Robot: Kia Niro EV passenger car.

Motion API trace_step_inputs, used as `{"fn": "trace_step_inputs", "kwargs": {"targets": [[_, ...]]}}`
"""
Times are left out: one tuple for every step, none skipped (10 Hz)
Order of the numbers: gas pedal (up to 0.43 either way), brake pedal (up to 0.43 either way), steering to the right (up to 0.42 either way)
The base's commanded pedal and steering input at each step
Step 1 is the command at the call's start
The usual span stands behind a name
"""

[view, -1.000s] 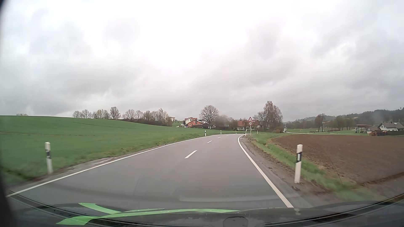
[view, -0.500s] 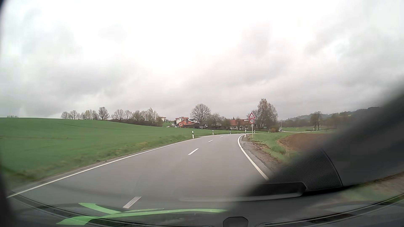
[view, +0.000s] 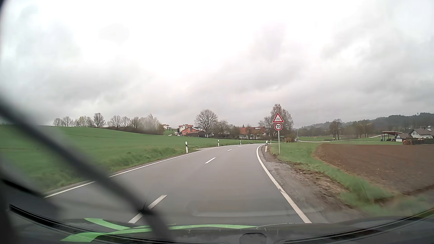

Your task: Follow the waypoints while adhering to traffic rules and regulations

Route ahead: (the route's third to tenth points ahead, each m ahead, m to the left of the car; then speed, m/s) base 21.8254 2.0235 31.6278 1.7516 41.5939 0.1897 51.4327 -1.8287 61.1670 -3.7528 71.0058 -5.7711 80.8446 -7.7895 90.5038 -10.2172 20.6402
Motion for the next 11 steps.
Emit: {"fn": "trace_step_inputs", "kwargs": {"targets": [[0.028, 0.000, 0.014], [0.028, 0.000, 0.014], [0.028, 0.000, 0.014], [0.028, 0.000, 0.014], [0.047, 0.000, 0.014], [0.047, 0.000, 0.015], [0.059, 0.000, 0.016], [0.059, 0.000, 0.018], [0.067, 0.000, 0.019], [0.079, 0.000, 0.020], [0.087, 0.000, 0.020]]}}
